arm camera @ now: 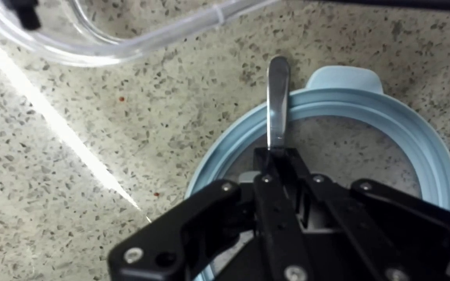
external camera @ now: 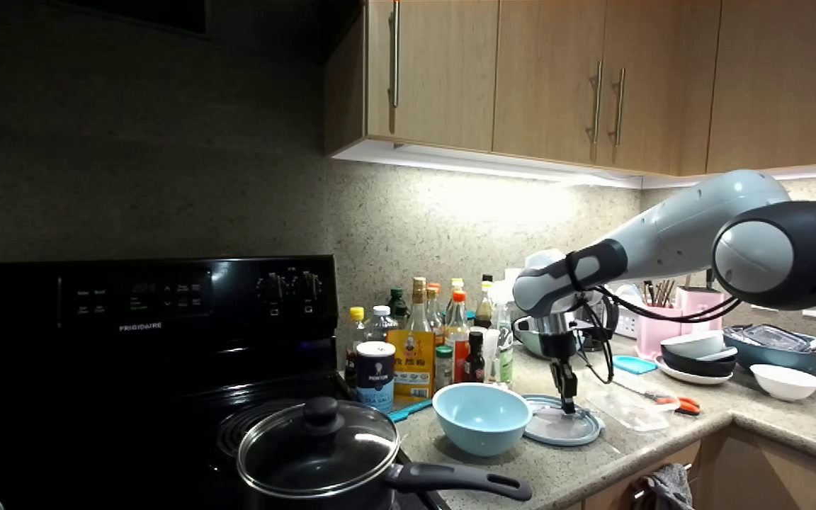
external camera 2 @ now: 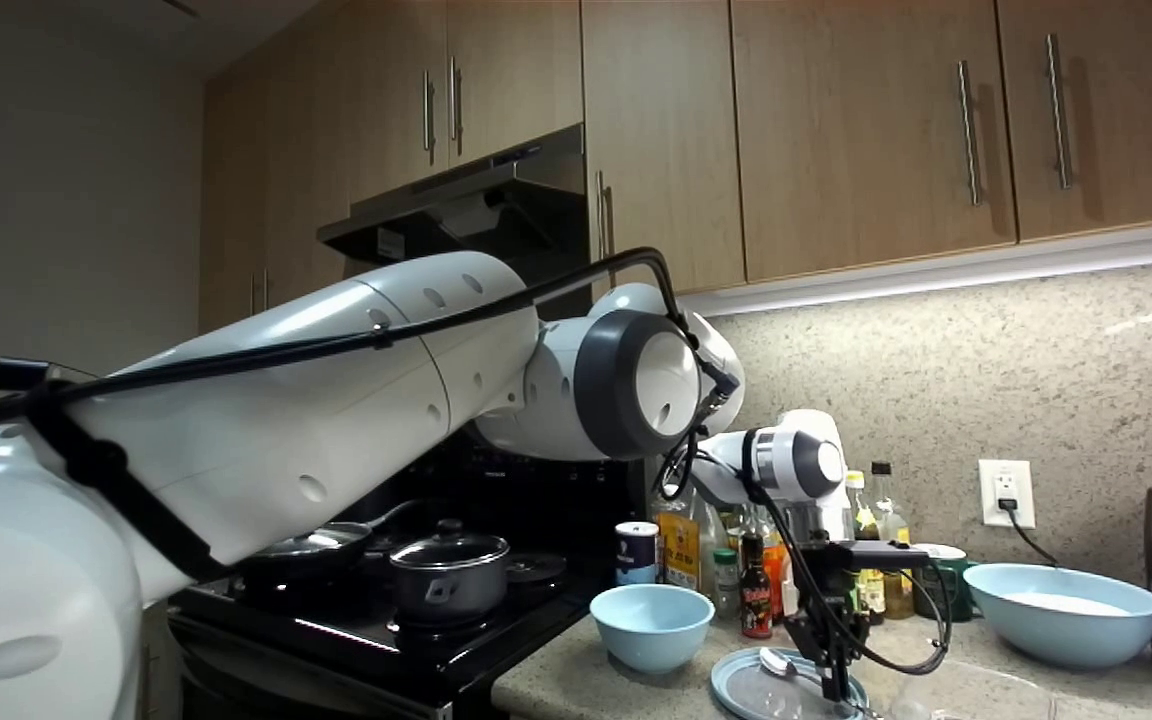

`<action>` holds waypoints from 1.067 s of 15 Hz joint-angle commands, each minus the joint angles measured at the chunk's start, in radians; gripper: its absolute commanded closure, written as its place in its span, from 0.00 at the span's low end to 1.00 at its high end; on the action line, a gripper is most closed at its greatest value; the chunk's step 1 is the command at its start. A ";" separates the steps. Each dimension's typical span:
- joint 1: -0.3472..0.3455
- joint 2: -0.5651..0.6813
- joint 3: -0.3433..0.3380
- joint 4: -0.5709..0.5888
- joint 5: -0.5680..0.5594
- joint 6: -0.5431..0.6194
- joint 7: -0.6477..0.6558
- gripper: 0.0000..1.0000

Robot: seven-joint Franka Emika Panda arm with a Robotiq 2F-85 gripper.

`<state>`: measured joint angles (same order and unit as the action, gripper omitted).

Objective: Put the fork inside the container

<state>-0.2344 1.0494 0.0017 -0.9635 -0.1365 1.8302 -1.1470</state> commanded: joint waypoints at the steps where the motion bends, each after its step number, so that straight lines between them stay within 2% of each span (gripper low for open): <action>1: -0.016 -0.026 0.012 -0.015 0.033 -0.016 0.006 0.94; 5: 0.032 -0.138 -0.044 -0.135 0.000 0.000 0.203 0.94; 9: 0.092 -0.252 -0.108 -0.248 -0.038 -0.074 0.407 0.94; 11: 0.104 -0.303 -0.111 -0.294 -0.067 -0.135 0.502 0.94; 13: 0.105 -0.348 -0.111 -0.345 -0.082 -0.176 0.577 0.94; 16: 0.068 -0.386 -0.098 -0.398 -0.058 -0.222 0.633 0.94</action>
<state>-0.1415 0.7450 -0.1039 -1.2451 -0.1922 1.6320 -0.5805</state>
